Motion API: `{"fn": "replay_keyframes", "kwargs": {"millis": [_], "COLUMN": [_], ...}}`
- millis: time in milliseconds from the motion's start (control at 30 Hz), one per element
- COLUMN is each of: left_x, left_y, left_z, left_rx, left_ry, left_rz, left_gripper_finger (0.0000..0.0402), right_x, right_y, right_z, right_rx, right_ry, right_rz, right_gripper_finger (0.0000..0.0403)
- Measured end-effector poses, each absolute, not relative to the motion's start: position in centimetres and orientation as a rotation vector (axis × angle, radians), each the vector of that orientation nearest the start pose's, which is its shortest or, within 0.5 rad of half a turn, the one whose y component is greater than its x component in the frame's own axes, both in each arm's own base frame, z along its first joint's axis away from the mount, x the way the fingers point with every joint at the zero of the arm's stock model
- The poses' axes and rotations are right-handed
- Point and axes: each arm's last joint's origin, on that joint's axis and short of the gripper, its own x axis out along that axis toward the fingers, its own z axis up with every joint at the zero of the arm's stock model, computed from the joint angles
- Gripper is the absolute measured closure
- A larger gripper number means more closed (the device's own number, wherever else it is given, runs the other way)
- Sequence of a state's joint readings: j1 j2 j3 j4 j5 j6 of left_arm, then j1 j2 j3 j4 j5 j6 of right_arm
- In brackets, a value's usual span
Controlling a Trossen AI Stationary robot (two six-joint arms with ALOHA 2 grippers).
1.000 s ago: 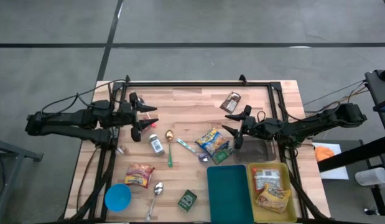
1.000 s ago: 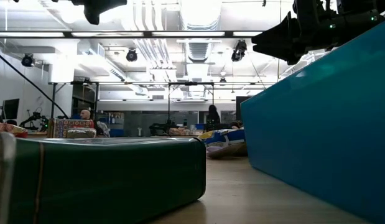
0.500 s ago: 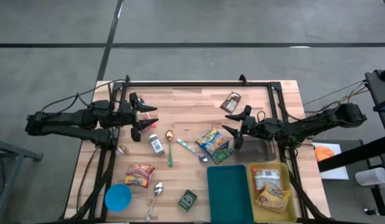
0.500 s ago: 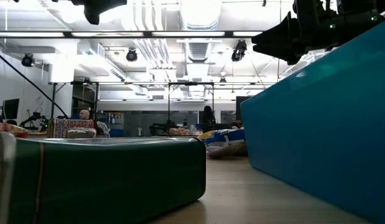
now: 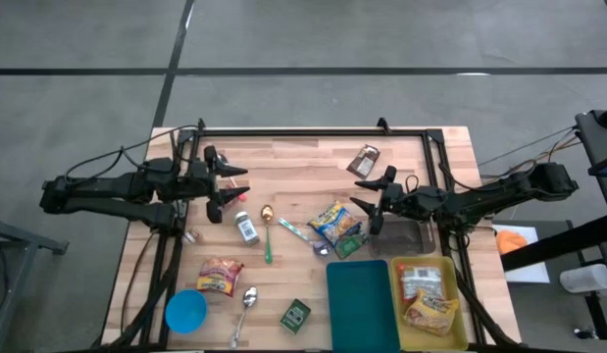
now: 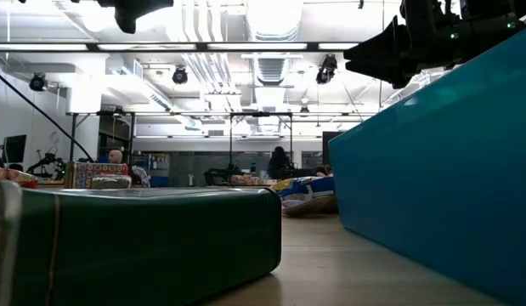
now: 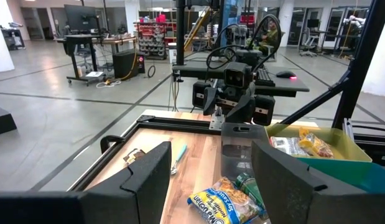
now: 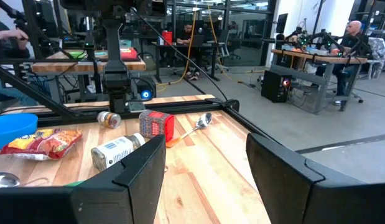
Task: Pick & Place Food Item
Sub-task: Put the blue noodle pack into the yellow bin
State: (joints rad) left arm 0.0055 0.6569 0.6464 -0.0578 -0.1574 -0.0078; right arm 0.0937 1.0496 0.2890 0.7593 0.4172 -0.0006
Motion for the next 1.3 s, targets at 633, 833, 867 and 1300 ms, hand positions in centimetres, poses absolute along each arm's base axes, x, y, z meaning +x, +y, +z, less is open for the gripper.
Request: {"fn": "replay_keyframes", "kwargs": {"millis": [633, 833, 867, 1300], "left_x": [15.3, 15.3, 15.3, 15.2], "left_y": [0.5, 0.5, 0.5, 0.5], "left_z": [31.6, 31.5, 31.5, 30.8], "left_rx": [-0.003, -0.003, -0.003, 0.002], "left_ry": [0.068, 0.070, 0.073, 0.151], "left_rz": [0.163, 0.163, 0.163, 0.163], "left_gripper_finger": [0.0180, 0.0180, 0.0180, 0.0180], "right_x": [20.5, 22.3, 22.6, 29.7], "right_y": [0.9, 1.3, 1.3, 2.0], "right_z": [21.7, 23.4, 23.9, 26.0], "right_rx": [0.035, -0.041, -0.051, -0.127], "right_ry": [-0.056, 0.213, 0.269, 0.635], "right_rz": [-0.267, -0.194, -0.193, -0.155], "right_gripper_finger": [0.0182, 0.0182, 0.0182, 0.0182]}}
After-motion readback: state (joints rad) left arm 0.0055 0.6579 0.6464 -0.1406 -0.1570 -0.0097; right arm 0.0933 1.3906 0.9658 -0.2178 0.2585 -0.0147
